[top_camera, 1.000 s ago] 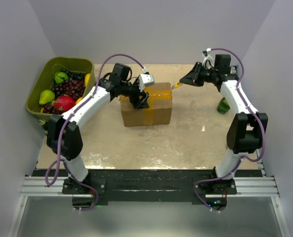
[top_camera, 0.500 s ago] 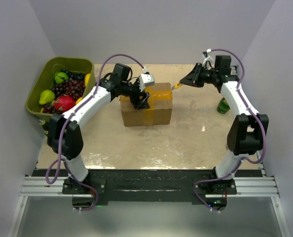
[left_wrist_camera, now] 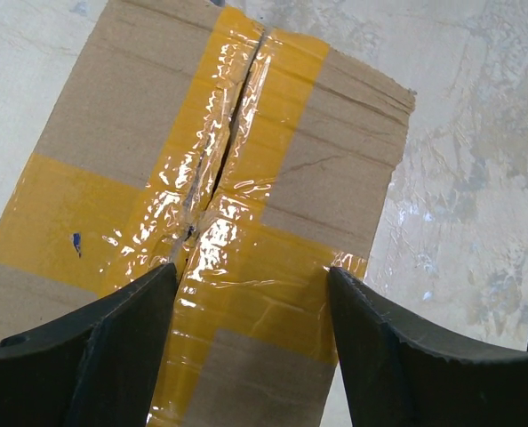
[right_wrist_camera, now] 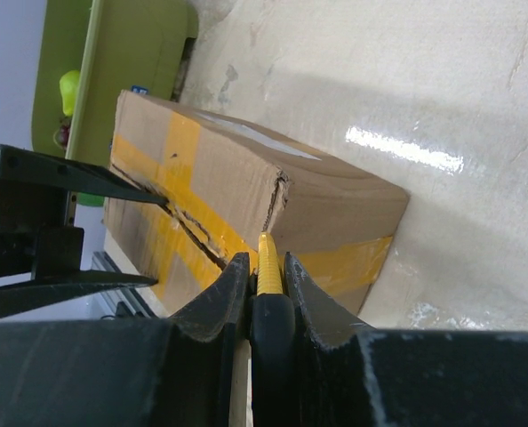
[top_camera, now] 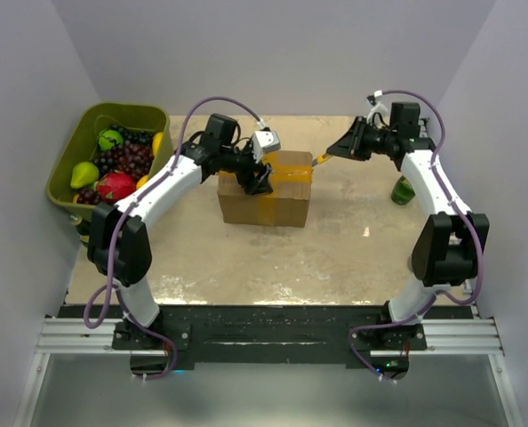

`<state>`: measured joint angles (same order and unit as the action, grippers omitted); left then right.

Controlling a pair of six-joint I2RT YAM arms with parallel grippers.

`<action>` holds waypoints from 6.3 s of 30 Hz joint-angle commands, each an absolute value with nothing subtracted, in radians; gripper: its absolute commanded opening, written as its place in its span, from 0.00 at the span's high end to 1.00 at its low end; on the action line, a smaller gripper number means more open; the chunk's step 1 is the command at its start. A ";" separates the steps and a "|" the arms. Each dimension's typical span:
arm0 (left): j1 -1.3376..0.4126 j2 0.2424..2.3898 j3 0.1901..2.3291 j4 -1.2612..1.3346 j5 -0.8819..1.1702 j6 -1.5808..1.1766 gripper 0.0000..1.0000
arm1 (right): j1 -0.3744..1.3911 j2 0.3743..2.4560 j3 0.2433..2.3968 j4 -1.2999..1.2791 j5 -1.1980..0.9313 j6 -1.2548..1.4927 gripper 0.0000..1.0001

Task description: Unpack the express box

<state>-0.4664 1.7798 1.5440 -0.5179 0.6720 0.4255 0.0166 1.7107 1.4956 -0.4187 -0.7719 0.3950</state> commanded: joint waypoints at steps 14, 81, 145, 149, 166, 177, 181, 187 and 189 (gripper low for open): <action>-0.463 1.795 1.500 -0.454 0.548 0.236 0.19 | 0.031 1.850 1.667 -0.390 -0.784 0.480 1.00; -0.574 1.810 1.470 -0.416 0.322 0.515 0.08 | 0.049 1.701 1.186 0.253 -0.581 0.965 1.00; -0.526 1.921 1.594 -0.374 0.198 0.292 0.13 | 0.003 1.523 1.163 -0.346 -0.830 0.585 1.00; -0.509 1.933 1.601 -0.356 0.230 0.243 0.14 | 0.003 1.482 1.123 -0.380 -0.833 0.557 1.00; -0.480 1.832 1.442 -0.245 0.443 0.241 0.15 | -0.043 1.541 1.523 -0.523 -0.559 0.097 1.00; -0.480 1.710 1.460 -0.449 0.678 0.554 0.00 | -0.008 1.825 1.485 -0.638 -0.524 -0.382 1.00; -0.479 1.675 1.476 -0.486 0.698 0.542 0.00 | -0.009 1.861 1.471 -0.663 -0.748 -0.295 1.00; -0.469 1.667 1.467 -0.488 0.660 0.471 0.01 | -0.012 2.002 1.535 -0.872 -1.006 -0.327 0.94; -0.466 1.664 1.473 -0.480 0.658 0.456 0.01 | -0.011 2.070 1.545 -0.899 -1.006 -0.334 0.86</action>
<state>-0.4770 1.6947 1.4456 -0.4435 0.6247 0.5049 -0.0120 1.9804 1.4921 -0.7670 -0.8520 -0.2974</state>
